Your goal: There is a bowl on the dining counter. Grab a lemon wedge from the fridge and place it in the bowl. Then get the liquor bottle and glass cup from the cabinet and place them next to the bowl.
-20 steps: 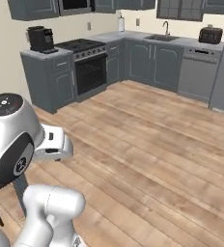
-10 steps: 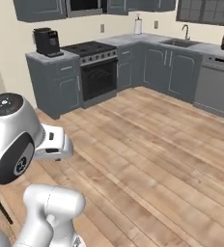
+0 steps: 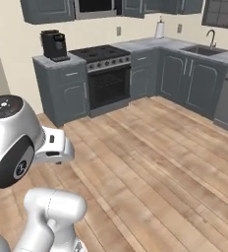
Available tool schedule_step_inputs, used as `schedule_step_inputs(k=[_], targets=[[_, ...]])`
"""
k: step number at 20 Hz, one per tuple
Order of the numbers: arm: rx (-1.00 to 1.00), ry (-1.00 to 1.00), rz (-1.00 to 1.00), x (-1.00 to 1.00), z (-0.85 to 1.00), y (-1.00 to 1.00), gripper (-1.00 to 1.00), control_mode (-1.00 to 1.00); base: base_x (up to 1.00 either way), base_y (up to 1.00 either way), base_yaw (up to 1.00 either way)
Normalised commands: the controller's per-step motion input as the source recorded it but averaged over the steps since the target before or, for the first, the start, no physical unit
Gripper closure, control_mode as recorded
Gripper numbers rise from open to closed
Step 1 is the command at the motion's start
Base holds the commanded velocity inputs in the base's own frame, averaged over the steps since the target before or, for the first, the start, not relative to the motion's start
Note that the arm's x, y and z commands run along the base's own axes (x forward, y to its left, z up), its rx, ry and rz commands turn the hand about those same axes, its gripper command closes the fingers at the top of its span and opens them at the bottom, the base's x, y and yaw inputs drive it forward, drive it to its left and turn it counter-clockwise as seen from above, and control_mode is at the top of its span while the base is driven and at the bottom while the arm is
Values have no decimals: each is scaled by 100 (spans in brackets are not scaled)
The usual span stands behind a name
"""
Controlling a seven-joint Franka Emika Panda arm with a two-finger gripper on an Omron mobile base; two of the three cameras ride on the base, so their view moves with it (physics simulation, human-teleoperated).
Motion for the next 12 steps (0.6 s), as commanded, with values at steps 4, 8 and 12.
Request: schedule_step_inputs(k=[4,8,12], targets=[[0,0,0,0,0,0,-100,100,100,-45,29],[0,0,0,0,0,0,-100,100,100,-29,23],[0,0,0,0,0,0,-100,100,89,-15,13]])
